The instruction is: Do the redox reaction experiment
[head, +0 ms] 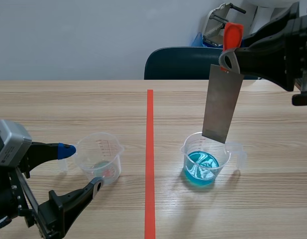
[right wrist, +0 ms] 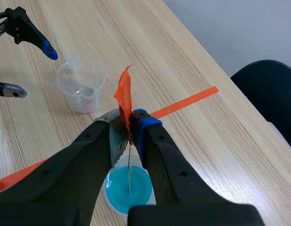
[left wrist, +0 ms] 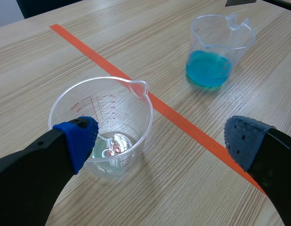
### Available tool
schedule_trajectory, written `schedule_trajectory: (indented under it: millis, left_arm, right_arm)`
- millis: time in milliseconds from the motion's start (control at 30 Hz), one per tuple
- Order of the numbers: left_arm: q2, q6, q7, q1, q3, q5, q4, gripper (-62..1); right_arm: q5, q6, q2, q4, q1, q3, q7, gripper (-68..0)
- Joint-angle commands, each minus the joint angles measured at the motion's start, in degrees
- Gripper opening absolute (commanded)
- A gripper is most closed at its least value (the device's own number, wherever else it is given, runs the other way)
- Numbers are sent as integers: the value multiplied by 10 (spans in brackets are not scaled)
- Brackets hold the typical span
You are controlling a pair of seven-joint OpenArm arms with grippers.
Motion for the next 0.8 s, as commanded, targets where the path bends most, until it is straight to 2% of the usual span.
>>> schedule_trajectory:
  millis: [0, 767]
  left_arm:
    - [5, -4, -10, -3, -3, -2, 8, -37]
    - [5, -4, -10, -3, -3, -2, 8, -37]
  right_arm:
    - [9, 4, 9, 10, 8, 4, 6, -669]
    - [9, 4, 9, 10, 8, 4, 6, -669]
